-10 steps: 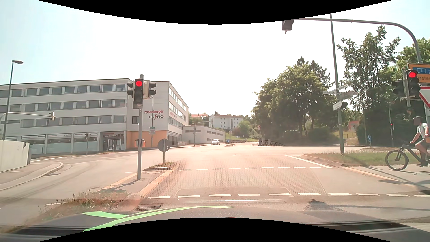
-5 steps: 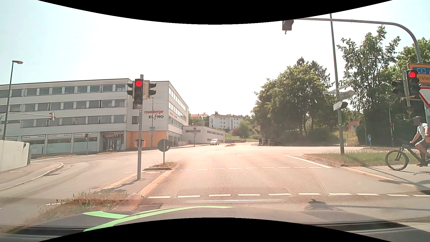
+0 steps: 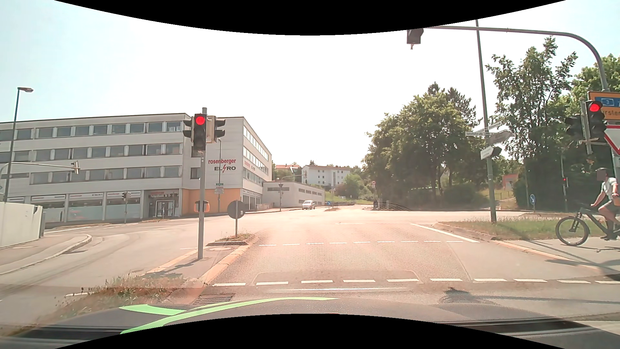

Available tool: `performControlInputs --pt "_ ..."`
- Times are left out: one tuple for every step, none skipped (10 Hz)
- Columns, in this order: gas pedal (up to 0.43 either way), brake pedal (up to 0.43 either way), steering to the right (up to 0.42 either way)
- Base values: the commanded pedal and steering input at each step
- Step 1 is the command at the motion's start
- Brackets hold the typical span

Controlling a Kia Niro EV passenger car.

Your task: Follow the waypoints while adhering to traffic rules and regulations

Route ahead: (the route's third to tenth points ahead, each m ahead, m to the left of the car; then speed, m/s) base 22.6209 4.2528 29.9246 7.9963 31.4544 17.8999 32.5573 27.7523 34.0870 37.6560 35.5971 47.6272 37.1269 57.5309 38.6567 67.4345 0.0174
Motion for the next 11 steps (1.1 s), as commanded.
performControlInputs --pt "0.0 0.366 -0.008" --pt "0.0 0.366 -0.008" --pt "0.0 0.366 -0.008" --pt "0.0 0.366 -0.008" --pt "0.0 0.366 -0.008" --pt "0.0 0.366 -0.008" --pt "0.0 0.366 -0.008" --pt "0.0 0.366 -0.008" --pt "0.0 0.366 -0.008" --pt "0.0 0.366 -0.008" --pt "0.0 0.366 -0.008"
